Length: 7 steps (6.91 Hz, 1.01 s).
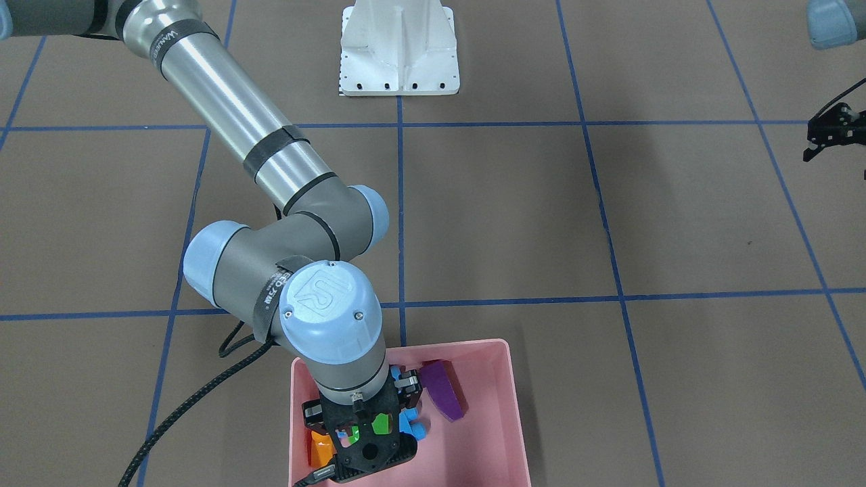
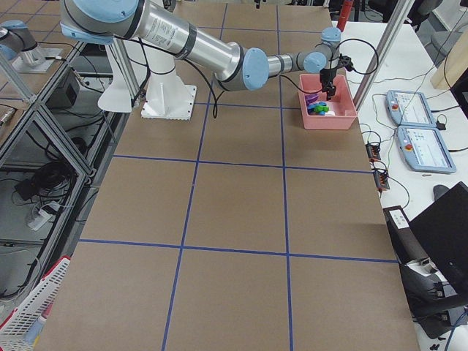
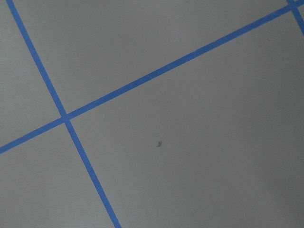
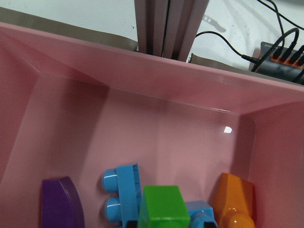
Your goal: Put all blocks into box
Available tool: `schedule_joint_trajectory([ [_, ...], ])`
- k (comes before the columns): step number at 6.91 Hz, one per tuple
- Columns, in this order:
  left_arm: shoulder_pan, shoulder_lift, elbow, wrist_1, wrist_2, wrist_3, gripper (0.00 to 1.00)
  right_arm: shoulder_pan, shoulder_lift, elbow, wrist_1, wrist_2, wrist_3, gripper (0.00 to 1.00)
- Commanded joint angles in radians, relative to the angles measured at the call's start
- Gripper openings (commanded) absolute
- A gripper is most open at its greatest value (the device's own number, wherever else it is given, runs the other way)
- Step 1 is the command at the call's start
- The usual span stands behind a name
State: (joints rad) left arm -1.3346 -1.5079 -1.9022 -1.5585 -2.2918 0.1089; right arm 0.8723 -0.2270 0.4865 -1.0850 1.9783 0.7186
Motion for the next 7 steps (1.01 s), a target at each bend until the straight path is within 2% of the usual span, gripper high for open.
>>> schedule_joint_trajectory([
  [1,0.000,0.000,0.000,0.000,0.000,0.000,1.00,0.002,0.003,0.001,-0.006,0.011,0.022,0.99],
  [2,0.000,0.000,-0.001,0.000,0.000,0.000,1.00,0.007,0.005,0.012,-0.013,0.029,0.025,0.99],
  [3,0.000,0.000,0.000,0.003,0.002,-0.005,1.00,0.022,0.003,0.097,-0.150,0.059,0.021,0.99],
  [4,-0.003,0.021,0.002,0.006,0.005,-0.059,1.00,0.033,0.002,0.224,-0.372,0.066,-0.001,1.00],
  [6,-0.032,0.055,0.000,0.005,0.017,-0.138,1.00,0.079,-0.035,0.402,-0.585,0.130,-0.047,1.00],
  [7,-0.114,0.066,0.000,0.011,0.011,-0.129,1.00,0.105,-0.128,0.572,-0.715,0.132,-0.126,1.00],
])
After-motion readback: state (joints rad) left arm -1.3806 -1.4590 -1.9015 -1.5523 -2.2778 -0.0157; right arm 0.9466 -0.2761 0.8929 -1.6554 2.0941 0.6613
